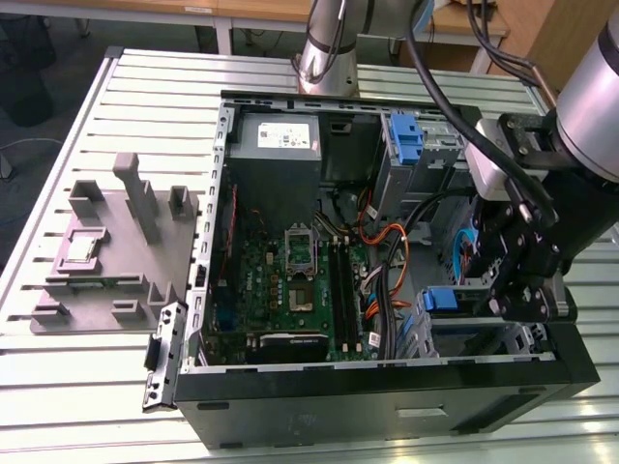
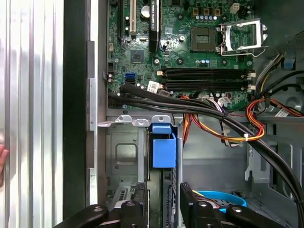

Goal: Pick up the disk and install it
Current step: 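Insert the disk into the insertion slot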

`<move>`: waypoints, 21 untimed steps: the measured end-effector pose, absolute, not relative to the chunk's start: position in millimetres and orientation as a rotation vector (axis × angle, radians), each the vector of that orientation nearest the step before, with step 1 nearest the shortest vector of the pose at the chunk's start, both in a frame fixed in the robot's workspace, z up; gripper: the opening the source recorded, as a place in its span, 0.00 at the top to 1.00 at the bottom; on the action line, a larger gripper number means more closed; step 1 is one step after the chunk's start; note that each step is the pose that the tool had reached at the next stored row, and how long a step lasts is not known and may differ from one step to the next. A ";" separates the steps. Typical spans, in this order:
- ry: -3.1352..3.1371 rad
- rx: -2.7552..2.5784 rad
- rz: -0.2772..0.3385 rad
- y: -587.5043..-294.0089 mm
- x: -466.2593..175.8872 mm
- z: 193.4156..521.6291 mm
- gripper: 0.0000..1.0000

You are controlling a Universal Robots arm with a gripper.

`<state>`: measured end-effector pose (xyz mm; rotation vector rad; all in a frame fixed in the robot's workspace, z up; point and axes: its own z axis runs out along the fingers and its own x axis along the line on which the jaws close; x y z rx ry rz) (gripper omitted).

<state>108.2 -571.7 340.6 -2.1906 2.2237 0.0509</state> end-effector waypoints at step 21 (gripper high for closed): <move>2.224 -2.190 0.051 -568.2 108.1 352.2 0.58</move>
